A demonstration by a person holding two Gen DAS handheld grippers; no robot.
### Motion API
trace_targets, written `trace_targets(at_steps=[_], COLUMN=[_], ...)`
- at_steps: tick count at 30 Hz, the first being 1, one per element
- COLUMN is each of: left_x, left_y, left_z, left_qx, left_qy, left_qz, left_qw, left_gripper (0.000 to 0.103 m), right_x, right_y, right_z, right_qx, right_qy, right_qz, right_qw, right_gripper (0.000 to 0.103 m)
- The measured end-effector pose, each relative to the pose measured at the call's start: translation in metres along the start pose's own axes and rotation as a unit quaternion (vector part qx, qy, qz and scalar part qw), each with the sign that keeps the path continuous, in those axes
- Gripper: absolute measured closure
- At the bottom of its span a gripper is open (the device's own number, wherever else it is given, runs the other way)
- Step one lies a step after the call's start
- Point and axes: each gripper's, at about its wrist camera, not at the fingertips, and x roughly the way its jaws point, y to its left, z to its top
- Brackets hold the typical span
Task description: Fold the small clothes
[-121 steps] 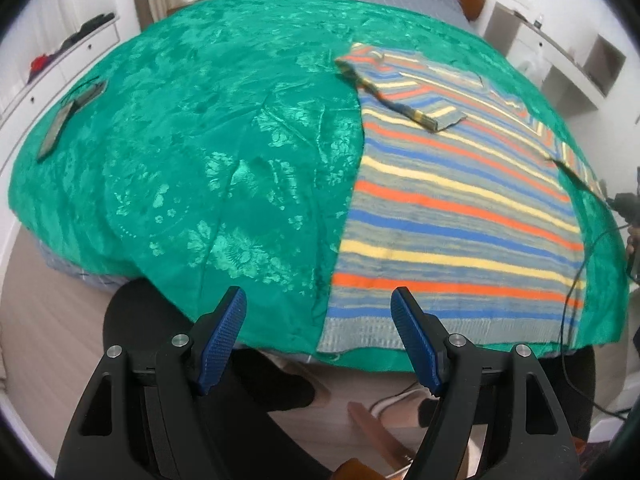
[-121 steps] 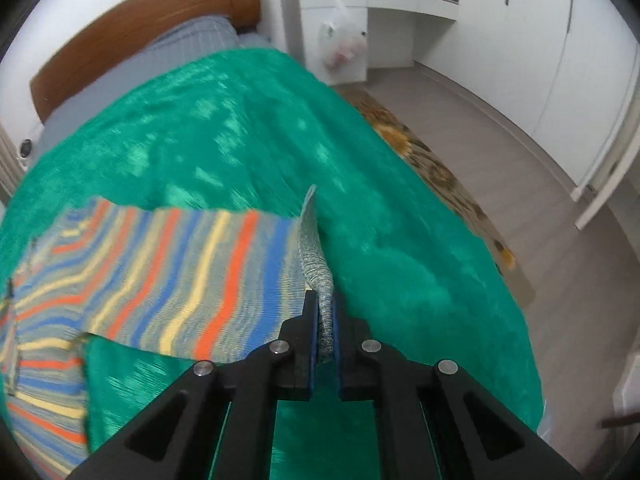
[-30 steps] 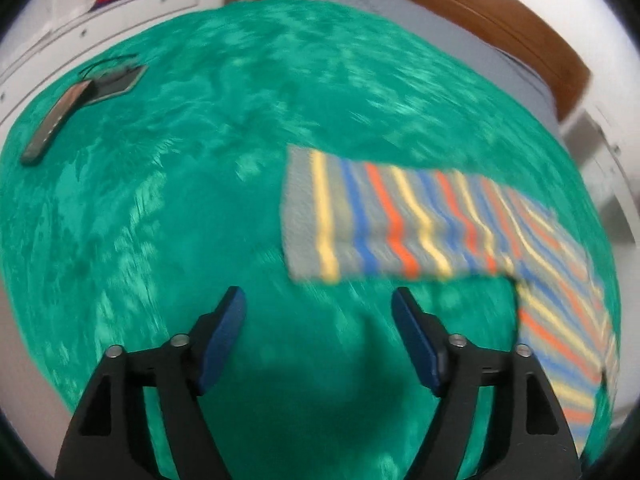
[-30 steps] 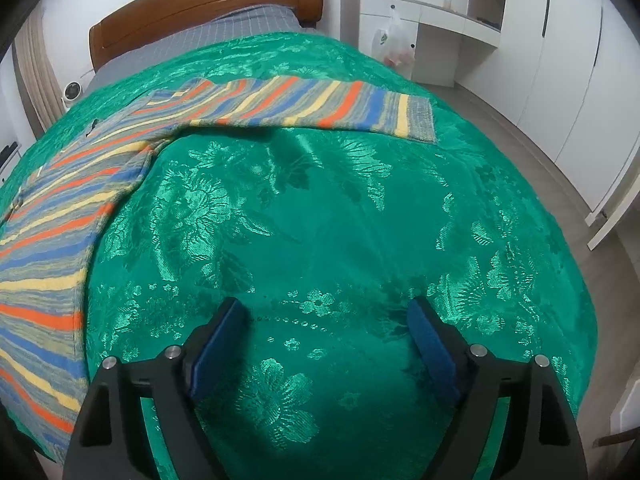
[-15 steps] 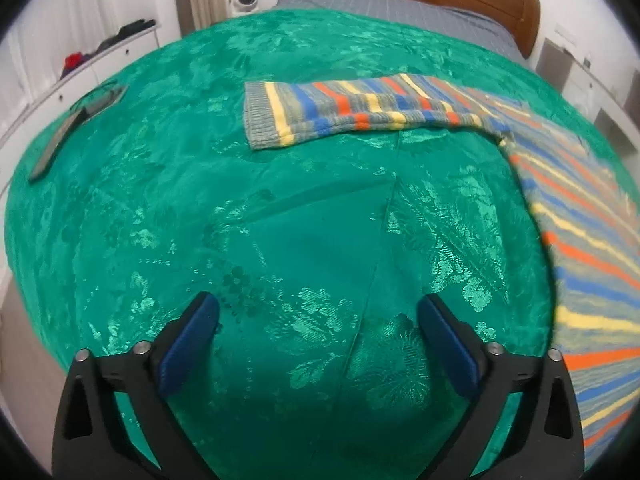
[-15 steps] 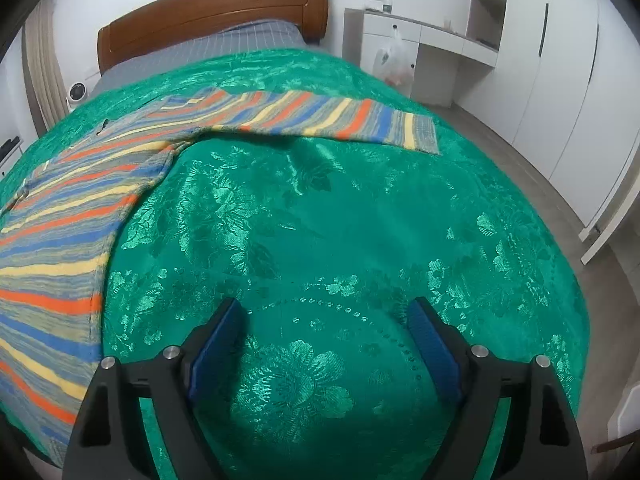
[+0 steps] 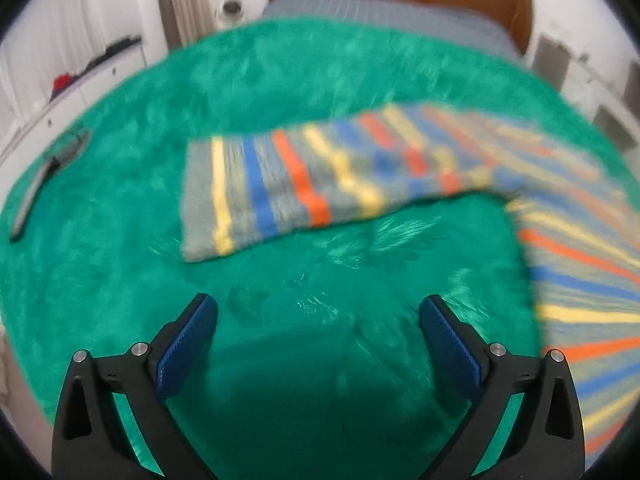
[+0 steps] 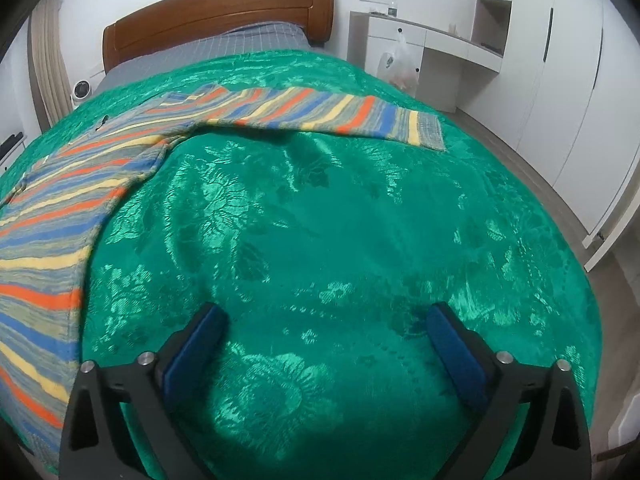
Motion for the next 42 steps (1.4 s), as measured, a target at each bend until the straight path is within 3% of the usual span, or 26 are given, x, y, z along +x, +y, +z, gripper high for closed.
trace_targets(at_steps=[3, 9, 30, 42], left_x=[0.005, 0.000, -0.001, 0.000], left_y=[0.002, 0.000, 0.001, 0.001], left_z=[-0.007, -0.023, -0.021, -0.020], left_qx=[-0.016, -0.009, -0.011, -0.011], left_qy=[-0.055, -0.104, -0.102, -0.102], left_qz=[0.009, 0.018, 0.015, 0.014], left_qw=[0.9983, 0.9944, 0.9946, 0.9946], left_gripper=[0.000, 0.000, 0.000, 0.000], right_x=[0.003, 0.005, 0.005, 0.003], right_y=[0.000, 0.000, 0.000, 0.000], right_z=[0.001, 0.000, 0.002, -0.004], right_qx=[0.002, -0.002, 0.003, 0.004], right_qy=[-0.003, -0.007, 0.000, -0.019], right_qz=[-0.002, -0.001, -0.004, -0.004], right_qw=[1.000, 1.000, 1.000, 1.000], right_gripper=[0.000, 0.000, 0.000, 0.000])
